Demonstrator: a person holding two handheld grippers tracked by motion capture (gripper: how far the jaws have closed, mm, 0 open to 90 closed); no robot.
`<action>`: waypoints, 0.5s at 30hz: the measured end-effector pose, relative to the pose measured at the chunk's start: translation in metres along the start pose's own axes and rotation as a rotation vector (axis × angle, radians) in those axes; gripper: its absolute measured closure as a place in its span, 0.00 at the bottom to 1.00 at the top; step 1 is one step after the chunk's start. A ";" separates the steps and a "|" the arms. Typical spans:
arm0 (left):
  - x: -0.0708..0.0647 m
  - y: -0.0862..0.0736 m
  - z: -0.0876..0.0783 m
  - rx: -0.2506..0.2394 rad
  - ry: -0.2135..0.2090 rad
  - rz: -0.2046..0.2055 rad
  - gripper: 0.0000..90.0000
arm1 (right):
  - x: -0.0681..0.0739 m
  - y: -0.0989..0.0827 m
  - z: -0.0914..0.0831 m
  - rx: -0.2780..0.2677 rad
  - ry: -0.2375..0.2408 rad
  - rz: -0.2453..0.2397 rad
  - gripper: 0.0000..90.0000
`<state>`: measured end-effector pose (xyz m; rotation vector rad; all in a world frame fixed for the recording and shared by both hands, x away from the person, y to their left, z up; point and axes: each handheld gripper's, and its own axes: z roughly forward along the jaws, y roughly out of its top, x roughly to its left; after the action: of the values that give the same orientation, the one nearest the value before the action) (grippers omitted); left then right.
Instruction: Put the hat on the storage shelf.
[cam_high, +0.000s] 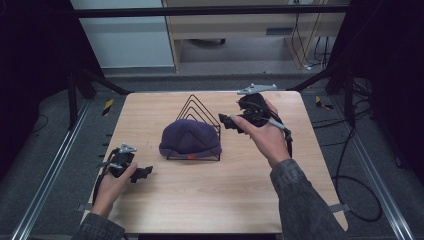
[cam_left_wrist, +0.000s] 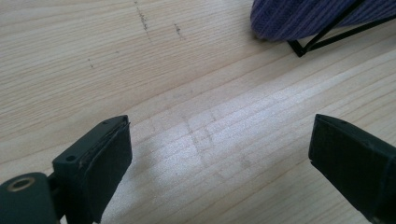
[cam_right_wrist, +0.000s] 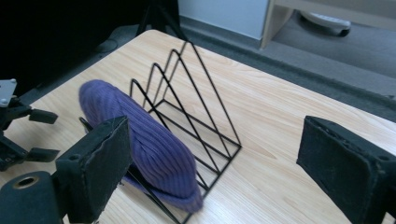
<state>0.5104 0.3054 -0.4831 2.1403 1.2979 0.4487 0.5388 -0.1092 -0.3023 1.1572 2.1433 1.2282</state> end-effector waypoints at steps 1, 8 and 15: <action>-0.001 0.000 0.001 0.004 -0.002 -0.001 0.06 | -0.002 -0.003 -0.004 -0.005 -0.005 0.004 0.11; -0.006 -0.004 0.010 0.052 0.004 0.019 0.05 | -0.025 -0.029 -0.029 -0.020 -0.048 0.046 0.11; -0.008 -0.006 0.013 0.046 0.010 0.039 0.00 | -0.042 -0.047 -0.049 -0.033 -0.072 0.084 0.12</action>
<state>0.5096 0.2965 -0.4970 2.2071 1.2853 0.4499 0.5079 -0.1807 -0.3184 1.2692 2.0331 1.2338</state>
